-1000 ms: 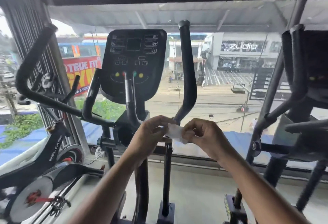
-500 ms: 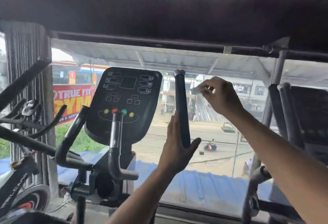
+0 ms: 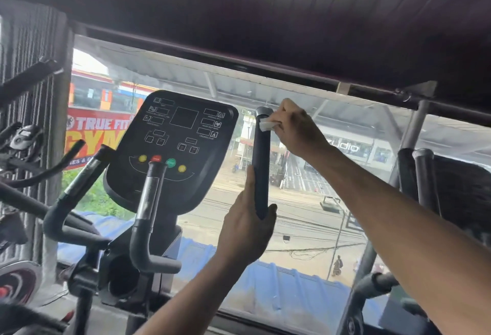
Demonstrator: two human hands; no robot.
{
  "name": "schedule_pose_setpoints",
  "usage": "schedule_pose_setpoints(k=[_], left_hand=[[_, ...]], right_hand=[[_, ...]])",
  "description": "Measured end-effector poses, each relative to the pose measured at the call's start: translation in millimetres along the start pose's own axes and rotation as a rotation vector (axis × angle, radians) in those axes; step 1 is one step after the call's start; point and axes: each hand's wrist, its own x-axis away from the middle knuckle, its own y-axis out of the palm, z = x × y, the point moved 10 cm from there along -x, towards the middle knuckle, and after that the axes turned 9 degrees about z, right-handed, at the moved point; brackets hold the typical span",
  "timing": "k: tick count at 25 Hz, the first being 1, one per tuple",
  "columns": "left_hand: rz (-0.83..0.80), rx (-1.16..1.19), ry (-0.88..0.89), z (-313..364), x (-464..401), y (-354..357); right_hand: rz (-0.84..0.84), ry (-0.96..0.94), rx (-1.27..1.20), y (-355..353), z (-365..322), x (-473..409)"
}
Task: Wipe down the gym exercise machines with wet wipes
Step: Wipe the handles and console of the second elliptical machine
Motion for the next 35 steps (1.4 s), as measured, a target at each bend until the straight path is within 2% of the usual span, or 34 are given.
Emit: schedule_pose_setpoints(k=[2, 6, 11, 14, 19, 23, 26, 32, 35], left_hand=[[0.048, -0.182, 0.108, 8.8, 3.3, -4.7], [0.02, -0.132, 0.117, 7.8, 1.4, -3.0], [0.079, -0.035, 0.141, 5.1, 3.7, -2.8], [0.025, 0.018, 0.132, -2.8, 3.2, 1.4], [-0.004, -0.023, 0.087, 0.8, -1.1, 1.2], [-0.025, -0.107, 0.052, -0.2, 0.9, 1.9], [-0.027, -0.161, 0.051, 0.8, 0.7, 1.0], [0.035, -0.229, 0.171, 4.3, 2.6, -0.6], [0.053, -0.206, 0.235, 7.7, 4.0, -2.6]], right_hand=[[-0.048, 0.036, -0.064, 4.9, 1.8, 3.1], [-0.123, 0.123, -0.169, 10.2, 9.0, 4.5], [-0.028, -0.026, -0.105, -2.1, -4.7, -18.4], [-0.002, -0.043, -0.104, 4.8, -6.6, -20.4], [-0.069, -0.142, -0.154, 3.0, -14.6, -3.6], [-0.089, -0.217, 0.057, -5.8, -15.7, -17.7], [-0.121, -0.2, 0.05, 5.5, -30.2, -26.9], [-0.24, -0.207, -0.073, 1.8, -27.4, -3.4], [-0.194, -0.202, -0.012, 2.0, -14.2, -21.0]])
